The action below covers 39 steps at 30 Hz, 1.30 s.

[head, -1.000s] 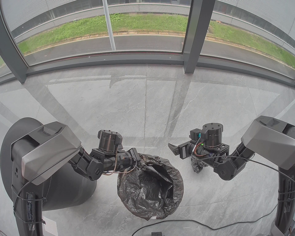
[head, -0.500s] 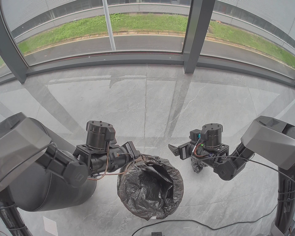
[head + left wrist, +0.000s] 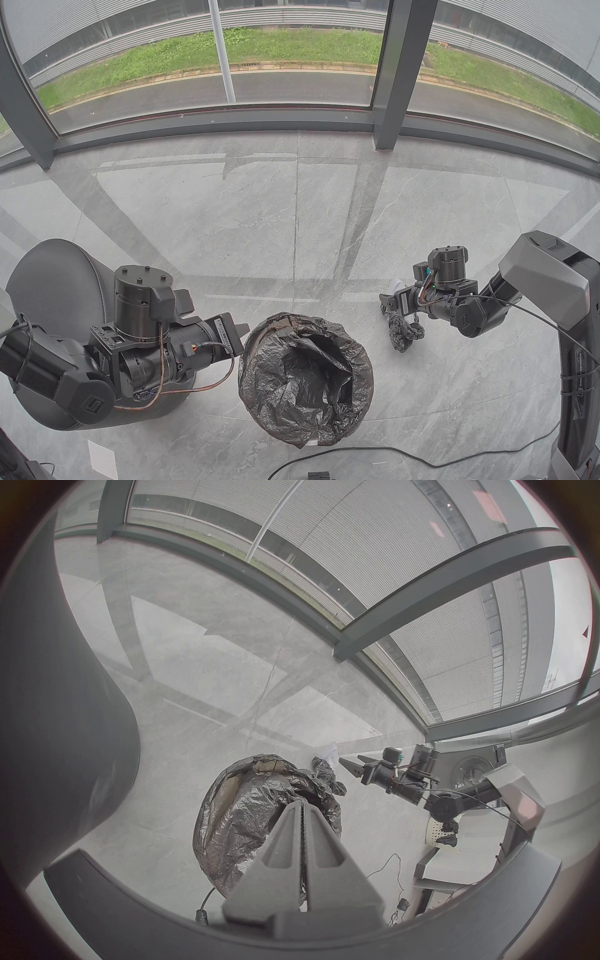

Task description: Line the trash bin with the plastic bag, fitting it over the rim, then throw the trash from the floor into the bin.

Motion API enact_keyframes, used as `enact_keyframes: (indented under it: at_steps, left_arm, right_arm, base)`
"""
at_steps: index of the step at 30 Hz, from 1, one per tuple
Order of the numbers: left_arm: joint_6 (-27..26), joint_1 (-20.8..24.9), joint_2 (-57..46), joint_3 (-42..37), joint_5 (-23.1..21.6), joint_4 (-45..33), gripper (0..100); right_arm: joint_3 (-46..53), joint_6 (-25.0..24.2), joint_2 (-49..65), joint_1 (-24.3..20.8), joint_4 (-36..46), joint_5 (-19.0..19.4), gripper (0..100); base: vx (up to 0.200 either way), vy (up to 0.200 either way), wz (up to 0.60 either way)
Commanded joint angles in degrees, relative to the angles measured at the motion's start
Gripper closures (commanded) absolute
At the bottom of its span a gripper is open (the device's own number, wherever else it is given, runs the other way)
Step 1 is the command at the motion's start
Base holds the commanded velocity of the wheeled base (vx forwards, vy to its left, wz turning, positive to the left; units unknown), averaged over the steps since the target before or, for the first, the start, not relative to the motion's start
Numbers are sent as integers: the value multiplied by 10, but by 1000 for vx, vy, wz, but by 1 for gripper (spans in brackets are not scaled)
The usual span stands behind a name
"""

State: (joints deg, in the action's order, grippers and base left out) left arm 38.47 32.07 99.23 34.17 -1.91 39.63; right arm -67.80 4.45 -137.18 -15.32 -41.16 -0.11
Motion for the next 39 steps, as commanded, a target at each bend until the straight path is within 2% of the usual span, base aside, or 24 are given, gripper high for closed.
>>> enact_keyframes:
  at_steps: [1, 15, 23, 30, 39]
  left_arm:
    - [-9, -6, -11, -20, 2, 22, 100]
    - [-9, -10, 25, -18, 3, 25, 100]
    - [-9, -10, 36, -17, 3, 25, 100]
    - [-7, -10, 55, -16, 2, 25, 100]
    - [-7, -10, 64, -14, 2, 26, 100]
  right_arm:
    - [-83, 11, -67, 34, 42, 5, 0]
    - [-136, 20, -124, 57, 59, 1, 0]
    - [-206, 27, -182, 55, 67, -9, 0]
    - [-320, 43, -236, 62, 129, -19, 0]
    - [-405, 43, -281, 61, 174, -20, 0]
  base:
    - [0, 0, 0]
    - [0, 0, 0]
    - [0, 0, 0]
    - [0, 0, 0]
    - [0, 0, 0]
